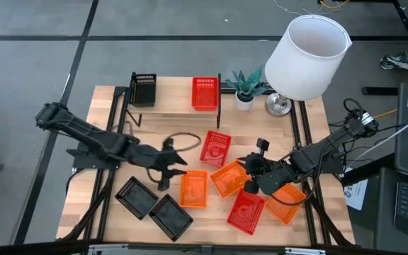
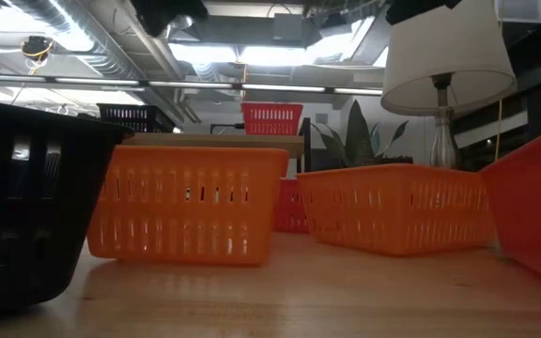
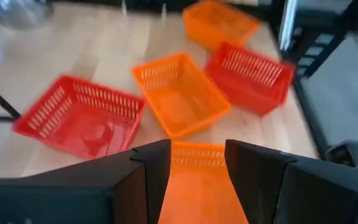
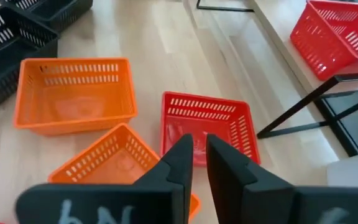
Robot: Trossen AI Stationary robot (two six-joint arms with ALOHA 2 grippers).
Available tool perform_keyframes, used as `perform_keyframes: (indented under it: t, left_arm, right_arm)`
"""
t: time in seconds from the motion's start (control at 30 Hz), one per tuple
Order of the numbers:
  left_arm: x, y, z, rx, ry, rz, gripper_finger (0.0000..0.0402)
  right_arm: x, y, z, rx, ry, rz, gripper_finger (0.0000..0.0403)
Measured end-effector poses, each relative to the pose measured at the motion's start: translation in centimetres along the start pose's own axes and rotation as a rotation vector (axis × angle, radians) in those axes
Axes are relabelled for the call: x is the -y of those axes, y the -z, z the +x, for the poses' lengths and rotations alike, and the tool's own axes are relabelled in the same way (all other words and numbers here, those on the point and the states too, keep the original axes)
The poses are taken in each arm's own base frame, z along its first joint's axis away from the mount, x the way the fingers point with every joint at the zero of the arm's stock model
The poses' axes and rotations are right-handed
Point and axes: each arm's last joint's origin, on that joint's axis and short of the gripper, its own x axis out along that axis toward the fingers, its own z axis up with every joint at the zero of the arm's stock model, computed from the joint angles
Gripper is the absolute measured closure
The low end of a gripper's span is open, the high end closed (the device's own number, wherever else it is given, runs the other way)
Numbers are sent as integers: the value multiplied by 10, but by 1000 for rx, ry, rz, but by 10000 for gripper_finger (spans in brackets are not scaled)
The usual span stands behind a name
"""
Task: Stack baskets on shelf by color
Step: Put the left orange bin on the shelf
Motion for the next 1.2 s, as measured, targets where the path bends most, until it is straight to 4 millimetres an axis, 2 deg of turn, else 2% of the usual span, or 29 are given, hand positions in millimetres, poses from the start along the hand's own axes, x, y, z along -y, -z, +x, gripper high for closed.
perform_keyframes:
  t: [0.17,0.33,0.6,0.77,0.93,1.2]
  left_arm:
    - [-2,7,20,-87,-30,13,249]
    - [2,14,36,-189,150,-70,248]
    - [13,46,83,-287,128,-131,249]
    - [18,65,103,-340,125,-142,249]
    - [4,81,118,-400,-2,-133,249]
    - [-28,86,114,-474,-263,-115,249]
  right_arm:
    - [-3,-4,0,28,-36,61,357]
    - [-5,-6,0,18,-88,77,357]
    - [-4,-6,1,17,-86,76,357]
    - [-4,-5,0,14,-86,73,357]
    - [-4,-5,0,12,-85,72,357]
    - [-4,-5,0,8,-85,92,357]
